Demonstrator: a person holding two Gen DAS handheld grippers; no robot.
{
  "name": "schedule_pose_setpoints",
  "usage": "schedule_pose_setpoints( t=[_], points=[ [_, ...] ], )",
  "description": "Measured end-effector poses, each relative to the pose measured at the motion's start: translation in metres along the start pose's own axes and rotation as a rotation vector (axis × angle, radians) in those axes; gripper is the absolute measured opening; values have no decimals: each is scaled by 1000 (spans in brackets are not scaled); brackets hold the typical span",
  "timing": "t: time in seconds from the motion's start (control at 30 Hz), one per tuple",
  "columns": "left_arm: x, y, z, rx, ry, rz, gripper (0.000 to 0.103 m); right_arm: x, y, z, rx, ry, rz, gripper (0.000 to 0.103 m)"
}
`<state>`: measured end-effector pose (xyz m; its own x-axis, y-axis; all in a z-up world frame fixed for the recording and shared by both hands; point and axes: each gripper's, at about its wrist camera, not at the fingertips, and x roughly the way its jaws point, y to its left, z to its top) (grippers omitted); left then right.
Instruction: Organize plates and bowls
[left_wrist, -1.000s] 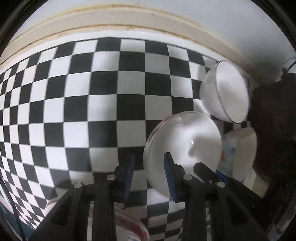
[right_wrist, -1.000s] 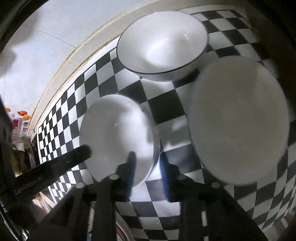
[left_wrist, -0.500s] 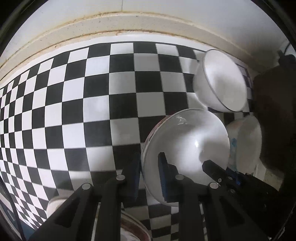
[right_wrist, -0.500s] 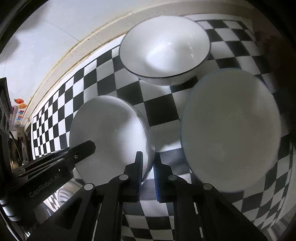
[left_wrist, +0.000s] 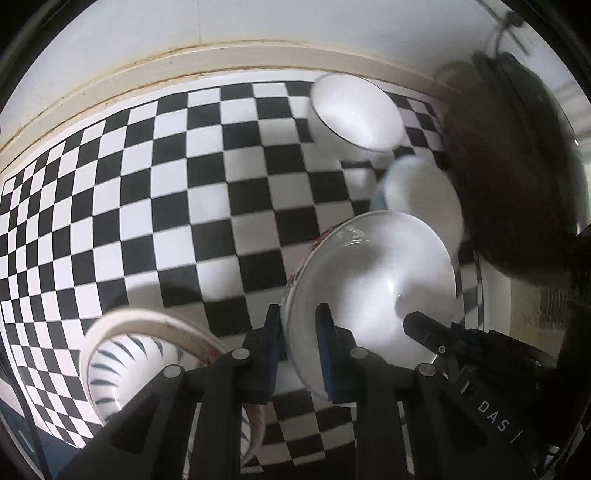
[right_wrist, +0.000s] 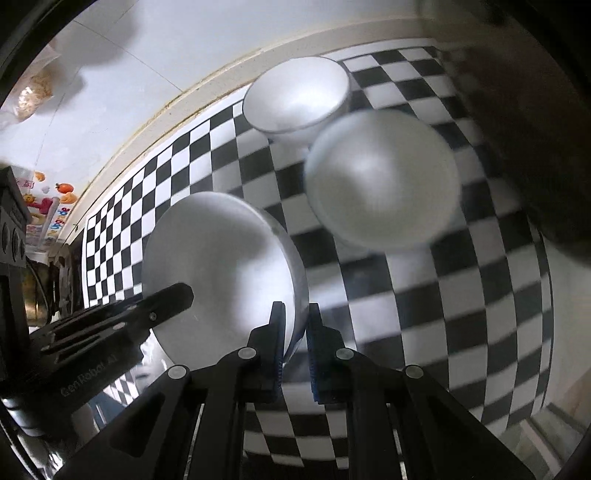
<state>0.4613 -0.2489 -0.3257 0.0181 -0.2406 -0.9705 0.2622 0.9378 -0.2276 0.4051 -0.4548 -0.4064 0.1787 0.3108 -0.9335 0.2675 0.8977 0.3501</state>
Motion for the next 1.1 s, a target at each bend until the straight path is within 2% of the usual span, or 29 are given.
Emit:
schedule_pose_setpoints(
  t=[0.27, 0.47, 0.73, 1.1],
  points=[
    [19, -17, -32, 31, 49, -12, 16, -8, -32, -46, 30, 19, -8, 12],
    [43, -19, -49, 32, 101, -11, 16, 12, -48, -68, 39, 60, -21, 12],
    [65, -22, -63, 33, 141, -3, 16, 30, -62, -85, 49, 93, -33, 12],
    [80, -24, -71, 26, 158, 16, 16, 38, -59, -86, 43, 107, -41, 12]
  ],
)
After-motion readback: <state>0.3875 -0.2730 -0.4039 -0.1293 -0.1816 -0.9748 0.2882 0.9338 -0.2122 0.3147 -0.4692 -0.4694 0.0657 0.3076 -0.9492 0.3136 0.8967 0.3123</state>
